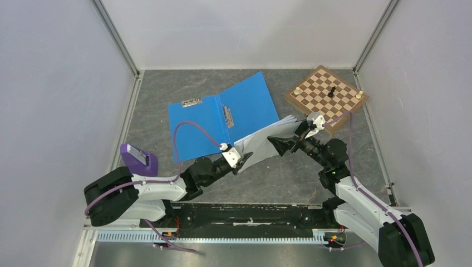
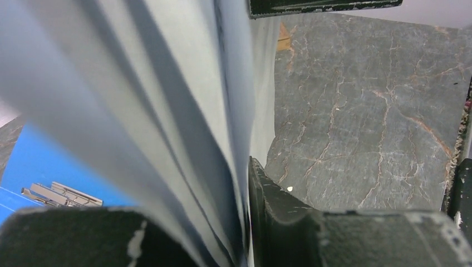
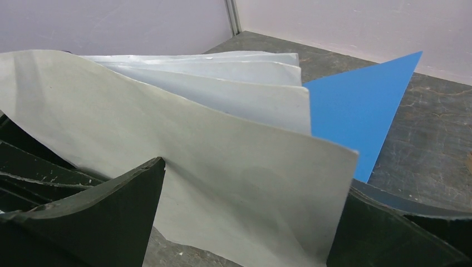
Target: Put the files into the folder
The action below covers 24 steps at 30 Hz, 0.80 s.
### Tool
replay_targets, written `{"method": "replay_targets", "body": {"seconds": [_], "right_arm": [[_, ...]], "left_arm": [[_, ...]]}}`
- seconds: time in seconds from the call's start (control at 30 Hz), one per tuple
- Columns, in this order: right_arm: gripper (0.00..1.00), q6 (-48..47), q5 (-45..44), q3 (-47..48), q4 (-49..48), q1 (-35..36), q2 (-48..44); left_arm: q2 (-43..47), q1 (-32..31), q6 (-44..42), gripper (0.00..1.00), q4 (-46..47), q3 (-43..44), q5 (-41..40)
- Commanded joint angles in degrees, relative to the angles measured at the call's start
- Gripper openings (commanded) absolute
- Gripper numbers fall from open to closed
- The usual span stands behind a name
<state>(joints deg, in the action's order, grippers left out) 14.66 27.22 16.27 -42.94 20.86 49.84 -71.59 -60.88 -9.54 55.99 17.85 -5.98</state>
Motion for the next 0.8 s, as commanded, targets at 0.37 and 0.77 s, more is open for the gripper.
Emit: {"method": "replay_targets", "body": {"seconds": [0.37, 0.77], "right_arm": [[0.98, 1.4, -1.1, -0.3, -4.4, 4.3, 1.5], [0.98, 1.6, -3.2, -0.3, -4.2, 4.9, 1.9]], "left_arm": [[-1.2, -0.1, 3.2, 0.35, 9.2, -2.7, -4.0], [-2.7, -0.1, 4.2, 0.34, 10.5, -2.7, -1.8]]}}
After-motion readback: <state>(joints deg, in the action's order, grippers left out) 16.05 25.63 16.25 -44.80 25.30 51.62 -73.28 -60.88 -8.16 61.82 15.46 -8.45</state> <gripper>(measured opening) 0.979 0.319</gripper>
